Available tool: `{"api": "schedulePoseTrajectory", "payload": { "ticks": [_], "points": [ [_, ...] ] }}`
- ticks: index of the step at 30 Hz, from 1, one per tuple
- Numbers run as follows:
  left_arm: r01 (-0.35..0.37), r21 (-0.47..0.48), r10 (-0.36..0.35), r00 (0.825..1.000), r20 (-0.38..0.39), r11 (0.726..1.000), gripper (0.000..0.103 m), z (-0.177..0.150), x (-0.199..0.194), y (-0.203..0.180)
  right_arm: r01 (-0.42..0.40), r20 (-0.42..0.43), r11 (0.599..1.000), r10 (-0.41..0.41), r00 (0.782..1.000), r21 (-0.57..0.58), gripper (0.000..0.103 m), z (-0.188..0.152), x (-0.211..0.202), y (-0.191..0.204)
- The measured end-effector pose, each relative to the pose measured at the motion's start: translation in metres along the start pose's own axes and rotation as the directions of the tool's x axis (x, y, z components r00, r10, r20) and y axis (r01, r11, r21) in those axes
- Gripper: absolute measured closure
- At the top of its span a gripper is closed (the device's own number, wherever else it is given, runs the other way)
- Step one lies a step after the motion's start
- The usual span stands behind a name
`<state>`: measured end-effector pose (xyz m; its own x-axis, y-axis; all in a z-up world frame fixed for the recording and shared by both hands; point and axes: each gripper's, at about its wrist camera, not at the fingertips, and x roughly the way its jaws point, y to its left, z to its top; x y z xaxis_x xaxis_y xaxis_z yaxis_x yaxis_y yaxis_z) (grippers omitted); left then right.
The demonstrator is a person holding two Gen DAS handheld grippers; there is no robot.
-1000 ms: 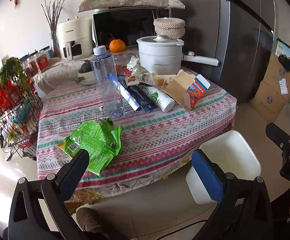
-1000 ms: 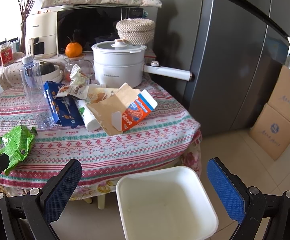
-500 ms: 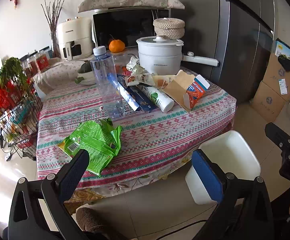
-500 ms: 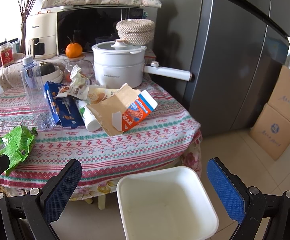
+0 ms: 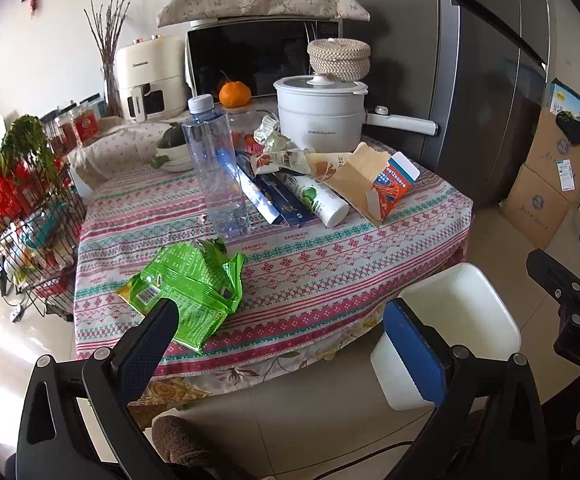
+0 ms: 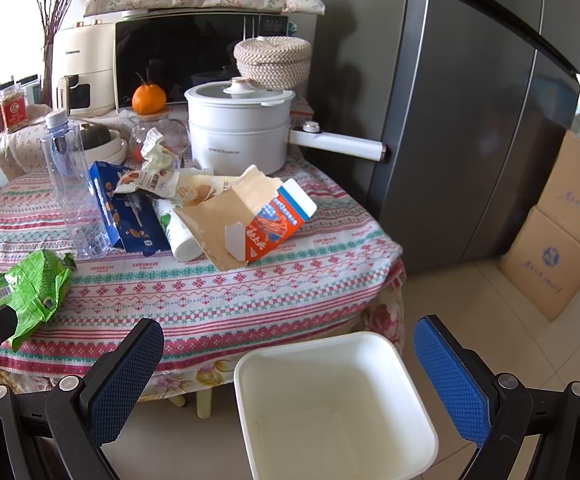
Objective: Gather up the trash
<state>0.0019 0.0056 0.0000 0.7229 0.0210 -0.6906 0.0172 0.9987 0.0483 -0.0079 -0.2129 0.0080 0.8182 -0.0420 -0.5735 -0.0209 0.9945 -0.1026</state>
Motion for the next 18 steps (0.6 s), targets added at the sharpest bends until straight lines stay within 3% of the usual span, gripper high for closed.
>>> {"api": "schedulePoseTrajectory", "payload": {
  "ticks": [18],
  "points": [
    [-0.009, -0.007, 0.009, 1.0, 0.012, 1.0, 0.0, 0.002, -0.0046, 0.0037, -0.009, -0.019, 1.0, 0.009, 1.0, 0.001, 0.0, -0.0031, 0.0066, 0.0039]
  ]
}}
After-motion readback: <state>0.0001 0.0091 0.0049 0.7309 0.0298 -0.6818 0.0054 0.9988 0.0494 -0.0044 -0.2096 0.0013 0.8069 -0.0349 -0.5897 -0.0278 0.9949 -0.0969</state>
